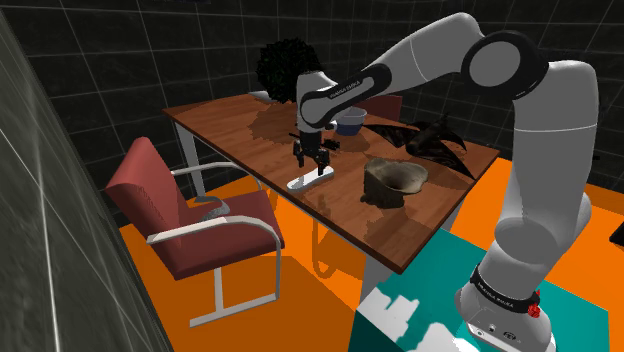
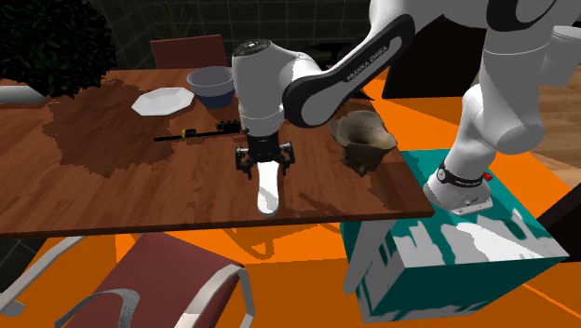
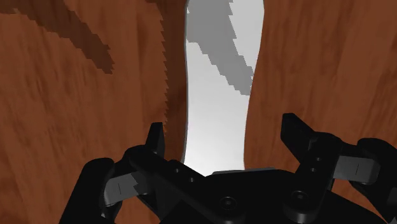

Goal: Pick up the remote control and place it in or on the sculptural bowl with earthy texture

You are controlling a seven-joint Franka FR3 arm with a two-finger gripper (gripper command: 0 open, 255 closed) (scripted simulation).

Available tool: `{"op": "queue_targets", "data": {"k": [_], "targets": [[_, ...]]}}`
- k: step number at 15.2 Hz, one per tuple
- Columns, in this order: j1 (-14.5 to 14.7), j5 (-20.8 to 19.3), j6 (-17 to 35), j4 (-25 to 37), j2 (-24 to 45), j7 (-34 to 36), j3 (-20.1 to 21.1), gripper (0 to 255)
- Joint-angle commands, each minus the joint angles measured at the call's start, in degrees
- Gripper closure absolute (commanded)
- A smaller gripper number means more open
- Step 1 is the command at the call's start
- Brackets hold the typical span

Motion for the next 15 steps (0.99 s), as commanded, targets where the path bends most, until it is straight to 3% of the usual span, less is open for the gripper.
{"op": "queue_targets", "data": {"k": [1,4,12,13,15], "targets": [[0.1,-0.3,1.2,-0.6,0.6,0.4,-0.1,0],[0.2,-0.8,3.5,-1.7,1.9,0.7,-0.4,0],[0.2,-0.8,3.5,-1.7,1.9,0.7,-0.4,0],[0.2,-0.8,3.5,-1.7,1.9,0.7,-0.4,255],[0.2,-0.8,3.5,-1.7,1.9,0.7,-0.4,255]]}}
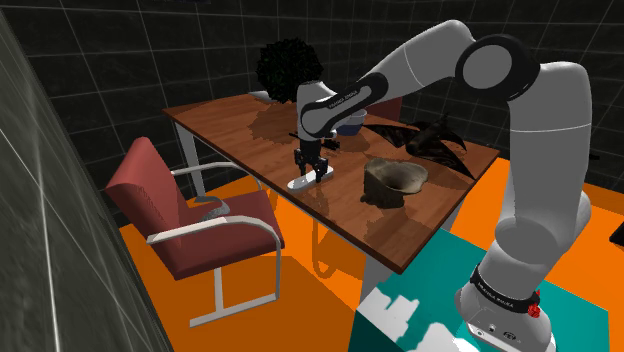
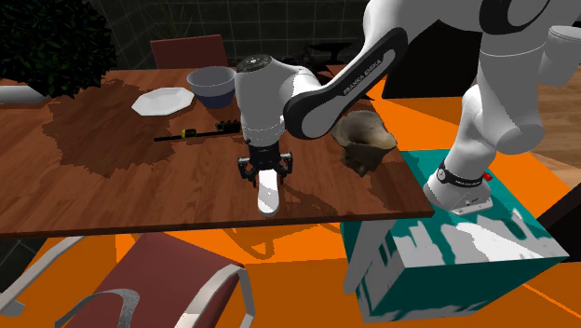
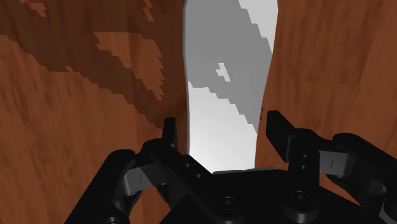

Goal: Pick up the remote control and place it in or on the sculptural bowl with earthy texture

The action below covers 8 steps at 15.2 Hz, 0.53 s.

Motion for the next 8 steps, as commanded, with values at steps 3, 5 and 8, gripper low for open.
{"op": "queue_targets", "data": {"k": [3,5,8], "targets": [[0.0,0.0,0.0,0.0,0.0,0.0,0.0,255],[0.0,0.0,0.0,0.0,0.0,0.0,0.0,255],[0.0,0.2,-0.6,0.3,-0.4,-0.1,0.1,255]]}}
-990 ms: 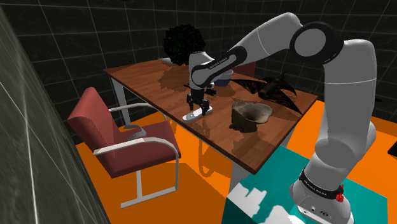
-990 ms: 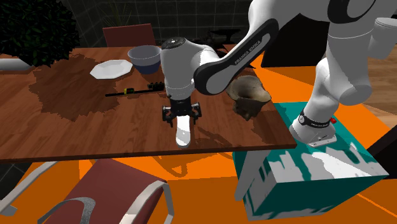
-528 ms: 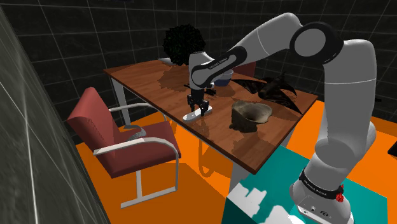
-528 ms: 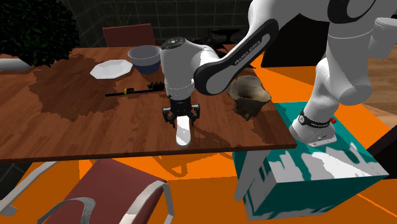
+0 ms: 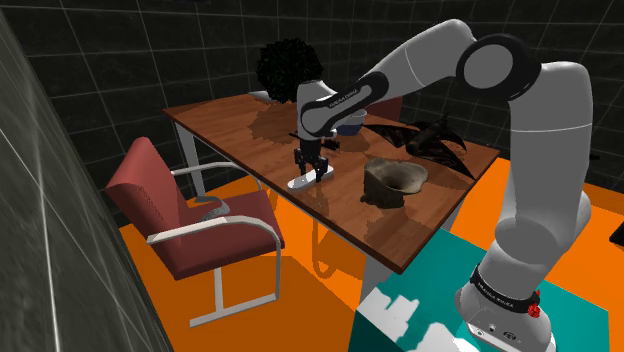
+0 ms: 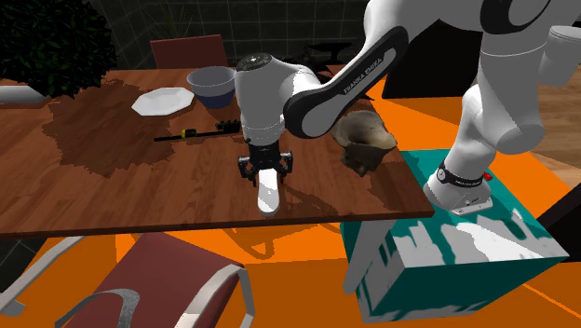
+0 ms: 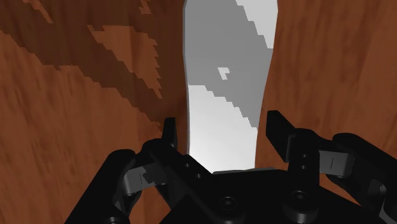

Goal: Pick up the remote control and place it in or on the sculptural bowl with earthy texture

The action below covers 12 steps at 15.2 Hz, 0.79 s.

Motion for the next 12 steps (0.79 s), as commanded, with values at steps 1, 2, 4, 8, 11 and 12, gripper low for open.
{"op": "queue_targets", "data": {"k": [1,2,4,8,11,12], "targets": [[-0.1,0.2,-1.0,0.5,-0.5,-0.2,0.1,255],[-0.1,0.4,-1.6,0.8,-0.9,-0.2,0.2,255],[-0.2,0.7,-2.9,1.4,-1.6,-0.4,0.3,255],[-0.3,1.2,-5.5,2.8,-2.9,-0.8,0.5,255],[-0.4,1.5,-7.5,4.0,-3.7,-1.0,0.6,255],[-0.4,1.6,-8.2,4.4,-4.0,-1.1,0.6,255]]}}
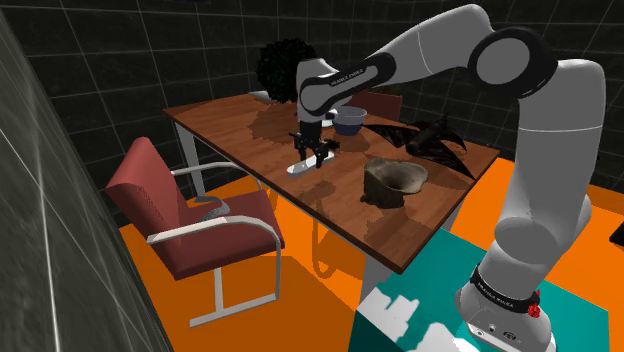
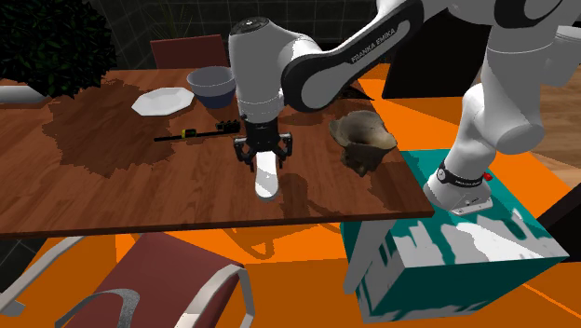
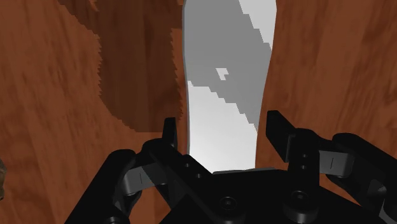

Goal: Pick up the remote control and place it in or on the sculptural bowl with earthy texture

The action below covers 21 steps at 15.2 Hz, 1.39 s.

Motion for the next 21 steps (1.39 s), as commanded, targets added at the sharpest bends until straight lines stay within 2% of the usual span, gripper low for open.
{"op": "queue_targets", "data": {"k": [1,21], "targets": [[0.0,0.2,-1.3,0.7,-0.6,-0.1,0.1,255],[0.1,1.4,-15.7,12.7,-3.2,-1.0,0.6,255]]}}
